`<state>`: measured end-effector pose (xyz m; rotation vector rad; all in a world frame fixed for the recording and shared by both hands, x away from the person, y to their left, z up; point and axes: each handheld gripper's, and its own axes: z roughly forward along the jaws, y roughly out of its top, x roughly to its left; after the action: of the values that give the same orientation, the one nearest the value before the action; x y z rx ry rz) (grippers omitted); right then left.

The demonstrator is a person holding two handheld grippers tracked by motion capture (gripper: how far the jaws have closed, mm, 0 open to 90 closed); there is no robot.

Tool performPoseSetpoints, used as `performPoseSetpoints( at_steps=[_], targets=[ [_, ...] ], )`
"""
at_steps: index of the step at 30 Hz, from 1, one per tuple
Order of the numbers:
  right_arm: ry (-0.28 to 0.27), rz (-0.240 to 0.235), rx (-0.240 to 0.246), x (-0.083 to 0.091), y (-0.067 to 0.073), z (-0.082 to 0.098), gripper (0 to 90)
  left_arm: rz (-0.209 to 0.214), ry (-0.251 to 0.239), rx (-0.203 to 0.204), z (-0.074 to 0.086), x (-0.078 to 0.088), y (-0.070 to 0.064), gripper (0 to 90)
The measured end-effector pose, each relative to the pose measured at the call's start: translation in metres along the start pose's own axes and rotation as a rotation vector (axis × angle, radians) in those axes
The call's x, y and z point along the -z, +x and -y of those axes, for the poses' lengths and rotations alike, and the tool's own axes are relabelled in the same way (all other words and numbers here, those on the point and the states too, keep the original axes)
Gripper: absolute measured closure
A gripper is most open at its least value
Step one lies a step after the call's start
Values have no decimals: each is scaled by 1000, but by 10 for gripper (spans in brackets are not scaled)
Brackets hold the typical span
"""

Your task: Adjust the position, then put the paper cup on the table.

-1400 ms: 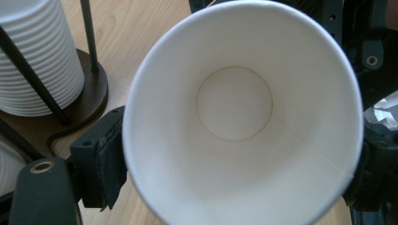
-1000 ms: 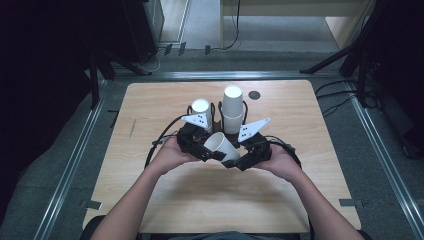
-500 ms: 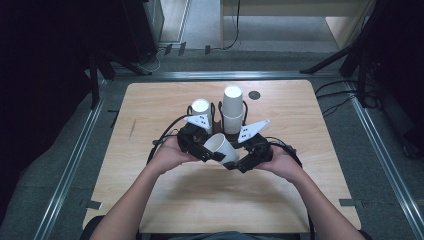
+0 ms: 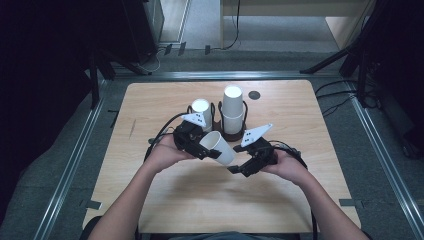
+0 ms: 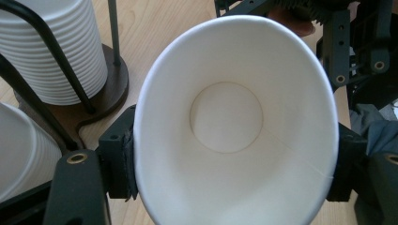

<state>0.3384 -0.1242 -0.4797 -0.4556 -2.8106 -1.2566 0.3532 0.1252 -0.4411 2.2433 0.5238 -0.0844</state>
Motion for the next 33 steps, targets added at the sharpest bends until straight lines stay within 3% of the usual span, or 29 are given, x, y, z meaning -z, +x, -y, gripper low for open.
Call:
performPoseSetpoints(
  at_steps=[3,7,9,12,22,25,33],
  targets=[
    [-6,33,-24,3,-3,2,213,-16,18,-7,0,1,-1,254],
    [-7,78,-20,9,-4,4,213,-19,27,-3,0,3,-1,247],
    [-5,116,-57,12,-4,4,213,-14,29,0,1,4,0,247],
    [-21,130,-83,17,-4,6,213,-22,32,-4,2,5,1,247],
    [-29,187,-68,24,-11,9,213,-50,65,0,7,15,6,247],
    [-25,227,-59,26,-14,10,213,-52,64,5,10,19,7,247],
    [-49,228,-78,31,-26,10,213,-71,73,28,20,27,10,247]
  ],
)
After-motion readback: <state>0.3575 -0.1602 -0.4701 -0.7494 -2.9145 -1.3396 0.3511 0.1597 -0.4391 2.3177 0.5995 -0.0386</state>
